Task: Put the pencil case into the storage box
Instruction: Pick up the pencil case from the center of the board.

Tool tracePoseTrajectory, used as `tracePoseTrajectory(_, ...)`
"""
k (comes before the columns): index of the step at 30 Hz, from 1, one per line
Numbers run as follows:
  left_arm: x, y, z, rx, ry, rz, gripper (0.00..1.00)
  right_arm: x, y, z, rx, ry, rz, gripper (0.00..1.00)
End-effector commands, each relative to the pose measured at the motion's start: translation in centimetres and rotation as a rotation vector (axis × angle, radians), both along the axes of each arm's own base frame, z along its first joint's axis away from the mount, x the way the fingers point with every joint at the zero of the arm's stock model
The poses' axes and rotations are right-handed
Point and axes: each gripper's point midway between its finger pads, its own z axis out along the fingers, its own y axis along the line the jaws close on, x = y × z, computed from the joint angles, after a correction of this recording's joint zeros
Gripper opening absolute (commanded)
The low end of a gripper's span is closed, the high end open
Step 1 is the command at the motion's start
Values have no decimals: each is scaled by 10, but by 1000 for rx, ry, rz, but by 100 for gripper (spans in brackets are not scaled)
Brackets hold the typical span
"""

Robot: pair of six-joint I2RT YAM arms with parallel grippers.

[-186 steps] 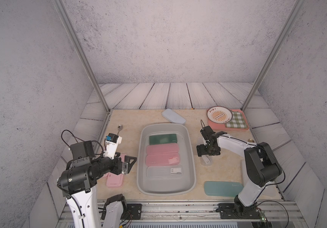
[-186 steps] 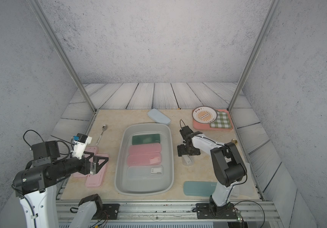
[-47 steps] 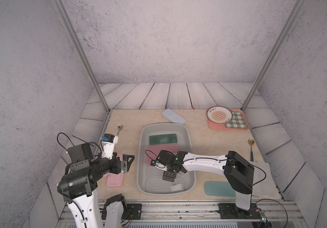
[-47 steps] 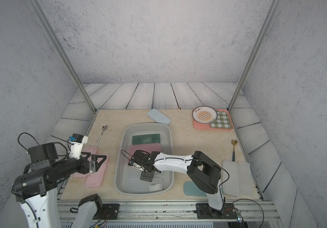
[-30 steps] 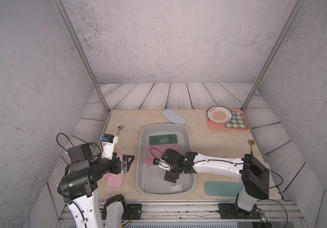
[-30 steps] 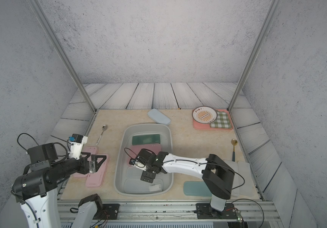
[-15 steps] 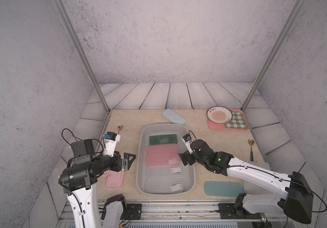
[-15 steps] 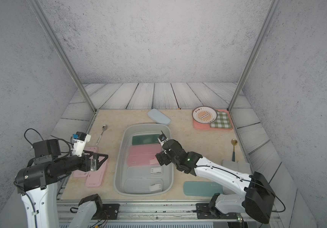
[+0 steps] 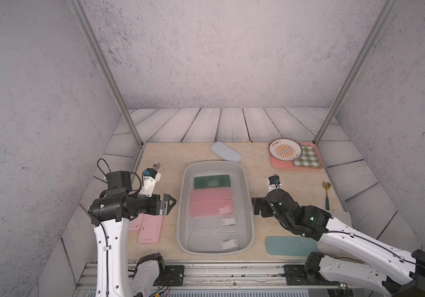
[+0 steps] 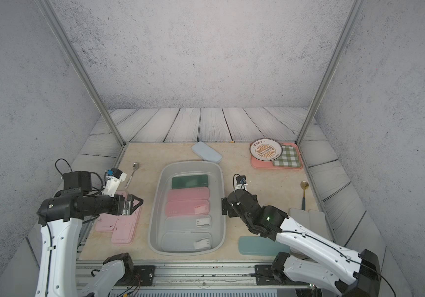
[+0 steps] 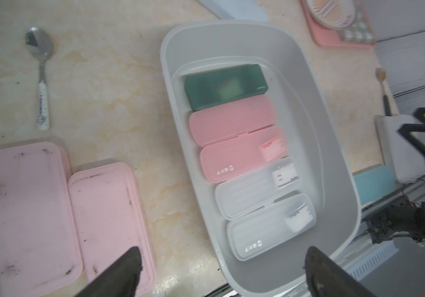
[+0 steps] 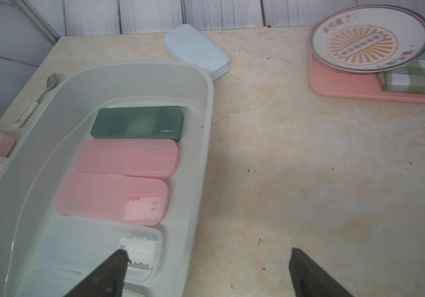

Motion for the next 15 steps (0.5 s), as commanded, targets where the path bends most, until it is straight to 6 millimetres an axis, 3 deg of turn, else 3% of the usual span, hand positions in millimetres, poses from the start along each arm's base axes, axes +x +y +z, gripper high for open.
tracePoseTrajectory(1,14,30,-19,117,38,123,100,-4,-34,3,-57,22,-146,99)
tracePoseTrajectory(5,24,53,-41,170,119,210,100,6,-37,13,-51,-75,-171,99)
tracePoseTrajectory(7,28,74,-59,186,213,286,100,13,-40,13,-58,-148,-182,99)
tracePoseTrajectory(10,26,92,-75,109,353,302,98,23,-58,13,-59,-235,-310,99)
tracePoseTrajectory(12,20,107,-91,166,459,293,96,34,-70,17,-57,-265,-382,99)
tracePoseTrajectory(15,16,133,-110,185,528,306,93,49,-82,7,-72,-216,-429,99)
